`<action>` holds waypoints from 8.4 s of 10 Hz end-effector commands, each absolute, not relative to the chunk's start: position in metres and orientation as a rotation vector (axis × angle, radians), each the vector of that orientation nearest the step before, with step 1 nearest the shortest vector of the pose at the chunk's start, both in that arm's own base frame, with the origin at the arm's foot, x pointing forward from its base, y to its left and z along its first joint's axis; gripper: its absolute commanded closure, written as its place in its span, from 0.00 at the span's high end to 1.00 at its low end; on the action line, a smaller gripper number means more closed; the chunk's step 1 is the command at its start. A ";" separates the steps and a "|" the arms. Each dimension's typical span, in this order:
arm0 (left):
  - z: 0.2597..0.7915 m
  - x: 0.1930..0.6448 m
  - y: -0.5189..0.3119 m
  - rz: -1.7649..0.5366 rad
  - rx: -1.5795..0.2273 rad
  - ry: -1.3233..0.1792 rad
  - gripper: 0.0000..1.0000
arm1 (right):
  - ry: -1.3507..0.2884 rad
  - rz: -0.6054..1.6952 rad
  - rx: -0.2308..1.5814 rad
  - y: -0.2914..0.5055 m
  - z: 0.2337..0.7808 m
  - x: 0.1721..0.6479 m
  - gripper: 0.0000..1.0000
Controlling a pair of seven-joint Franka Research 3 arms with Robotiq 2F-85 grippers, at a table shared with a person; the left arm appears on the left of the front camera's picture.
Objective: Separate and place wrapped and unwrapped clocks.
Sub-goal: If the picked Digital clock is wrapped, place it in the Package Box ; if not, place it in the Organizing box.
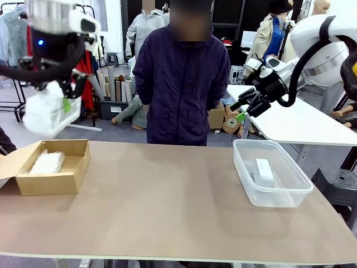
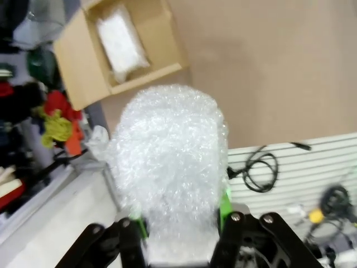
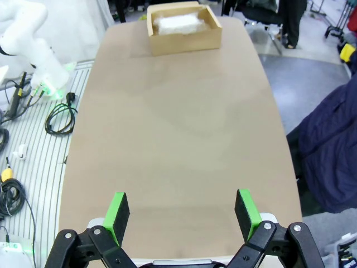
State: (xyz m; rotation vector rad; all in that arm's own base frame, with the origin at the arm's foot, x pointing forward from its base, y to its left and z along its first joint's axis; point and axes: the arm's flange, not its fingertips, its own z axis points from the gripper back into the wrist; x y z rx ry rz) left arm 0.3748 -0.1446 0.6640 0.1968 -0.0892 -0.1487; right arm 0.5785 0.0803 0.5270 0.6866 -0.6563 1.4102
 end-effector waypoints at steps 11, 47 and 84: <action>0.588 0.393 -0.094 -0.135 0.315 -0.203 0.00 | -0.655 1.414 0.681 0.080 0.529 0.577 1.00; 0.438 0.613 -0.029 0.008 0.071 -0.151 0.00 | -0.655 1.414 0.681 0.080 0.529 0.577 1.00; 0.397 0.600 -0.025 0.024 0.109 -0.040 1.00 | -0.655 1.414 0.681 0.080 0.529 0.577 1.00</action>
